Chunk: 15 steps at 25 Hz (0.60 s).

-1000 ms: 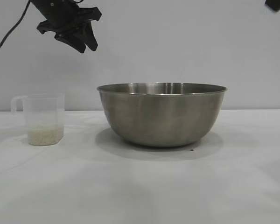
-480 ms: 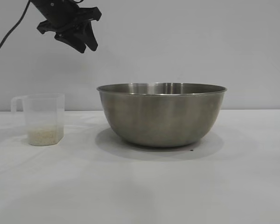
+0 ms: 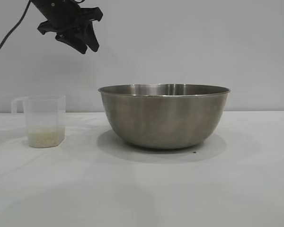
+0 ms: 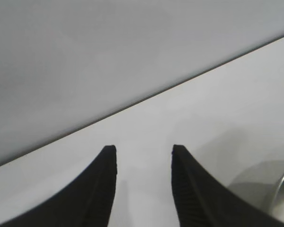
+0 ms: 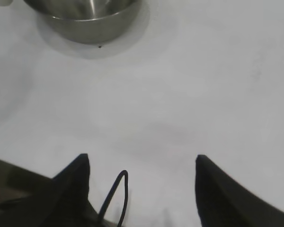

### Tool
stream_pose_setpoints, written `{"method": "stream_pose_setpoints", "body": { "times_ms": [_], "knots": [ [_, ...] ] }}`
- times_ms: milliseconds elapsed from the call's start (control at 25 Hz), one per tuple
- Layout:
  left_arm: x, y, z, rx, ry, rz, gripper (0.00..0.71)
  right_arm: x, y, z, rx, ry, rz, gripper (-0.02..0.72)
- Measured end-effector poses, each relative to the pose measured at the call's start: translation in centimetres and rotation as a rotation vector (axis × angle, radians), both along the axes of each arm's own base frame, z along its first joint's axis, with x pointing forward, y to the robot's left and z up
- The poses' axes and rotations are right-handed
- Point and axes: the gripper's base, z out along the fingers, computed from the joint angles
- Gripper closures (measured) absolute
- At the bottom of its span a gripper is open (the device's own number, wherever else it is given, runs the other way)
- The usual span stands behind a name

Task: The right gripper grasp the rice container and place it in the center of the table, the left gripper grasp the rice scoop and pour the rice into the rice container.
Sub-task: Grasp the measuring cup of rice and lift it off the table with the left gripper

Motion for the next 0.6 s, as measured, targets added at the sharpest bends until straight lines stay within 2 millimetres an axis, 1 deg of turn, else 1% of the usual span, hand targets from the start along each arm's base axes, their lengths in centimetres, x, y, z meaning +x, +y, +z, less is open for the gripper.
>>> {"method": "stream_pose_setpoints", "body": {
  "times_ms": [160, 200, 240, 280, 320, 360, 480, 520, 560, 600],
  "knots": [
    [-0.1, 0.0, 0.1, -0.001, 0.005, -0.005, 0.48, 0.0, -0.1, 0.0, 0.005, 0.005, -0.023, 0.25],
    [-0.2, 0.0, 0.2, -0.001, 0.006, -0.008, 0.48, 0.0, -0.1, 0.0, 0.007, 0.006, -0.025, 0.298],
    [-0.4, 0.0, 0.2, 0.0, 0.012, -0.013, 0.48, 0.0, -0.1, 0.0, 0.007, 0.006, -0.025, 0.316],
    [-0.8, 0.0, 0.3, 0.005, 0.017, -0.018, 0.48, 0.0, -0.1, 0.0, 0.007, 0.006, -0.025, 0.305],
    [-1.2, 0.1, 0.6, 0.01, 0.015, -0.023, 0.48, 0.0, -0.1, 0.0, 0.007, 0.006, -0.025, 0.349],
    [-1.7, 0.2, 1.2, 0.016, 0.002, -0.027, 0.48, 0.0, -0.1, 0.0, 0.007, 0.006, -0.025, 0.365],
    [-3.7, 0.8, 2.5, 0.038, -0.052, -0.027, 0.48, 0.0, -0.1, 0.0, 0.007, 0.006, -0.025, 0.36],
    [-4.5, 1.1, 3.3, 0.035, -0.087, -0.007, 0.48, 0.0, -0.1, 0.0, 0.007, 0.006, -0.025, 0.36],
    [-5.5, 1.5, 3.7, 0.036, -0.112, 0.012, 0.48, 0.0, -0.1, 0.0, 0.007, 0.006, -0.025, 0.36],
    [-6.4, 1.9, 3.6, 0.048, -0.133, 0.04, 0.48, 0.0, -0.1, 0.0, 0.007, 0.006, -0.025, 0.36]
  ]
}}
